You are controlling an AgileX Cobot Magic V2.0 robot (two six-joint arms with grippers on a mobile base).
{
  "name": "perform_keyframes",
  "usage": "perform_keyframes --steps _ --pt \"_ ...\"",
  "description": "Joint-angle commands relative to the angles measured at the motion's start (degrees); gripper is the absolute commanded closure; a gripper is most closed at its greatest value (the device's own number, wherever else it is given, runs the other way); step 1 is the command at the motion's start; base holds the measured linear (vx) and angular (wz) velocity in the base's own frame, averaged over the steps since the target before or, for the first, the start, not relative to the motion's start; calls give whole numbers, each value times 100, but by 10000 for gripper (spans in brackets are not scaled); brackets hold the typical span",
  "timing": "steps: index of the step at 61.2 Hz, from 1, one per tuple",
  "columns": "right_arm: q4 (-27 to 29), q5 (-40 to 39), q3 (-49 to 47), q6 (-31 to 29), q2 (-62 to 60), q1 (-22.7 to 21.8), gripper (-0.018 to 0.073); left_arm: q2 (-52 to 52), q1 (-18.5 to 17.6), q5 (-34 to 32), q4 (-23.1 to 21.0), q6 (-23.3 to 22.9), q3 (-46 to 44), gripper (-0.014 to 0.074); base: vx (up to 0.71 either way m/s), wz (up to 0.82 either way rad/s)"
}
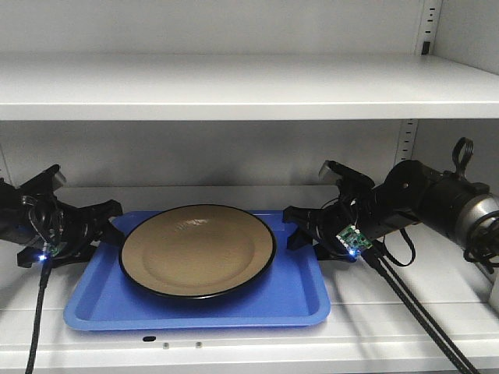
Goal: Place disk in tray to left cabinet
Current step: 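Open the left gripper and pull it back from the tray rim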
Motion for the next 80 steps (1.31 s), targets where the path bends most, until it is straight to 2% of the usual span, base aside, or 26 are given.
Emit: perform_keyframes --steps 1,36,62,63,69,80 --pt "76 -267 -196 -71 -349 -22 174 -283 -17 -96 -91 1 -164 126 0 0" --pt "76 -267 -196 -71 -349 -22 174 -283 -17 -85 -86 1 -164 126 0 0" --pt "76 -277 -196 -71 -349 -22 174 -789 -17 -382 714 1 -154 126 0 0" --pt "76 -277 -196 -71 -349 -22 174 -856 -17 -361 875 1 -117 126 0 0" --pt "76 -266 -196 -71 -349 -22 174 -1061 -17 -477 937 1 245 126 0 0" --pt "76 -266 -196 -71 -349 -22 174 -1894 -17 -1682 922 1 1781 136 0 0"
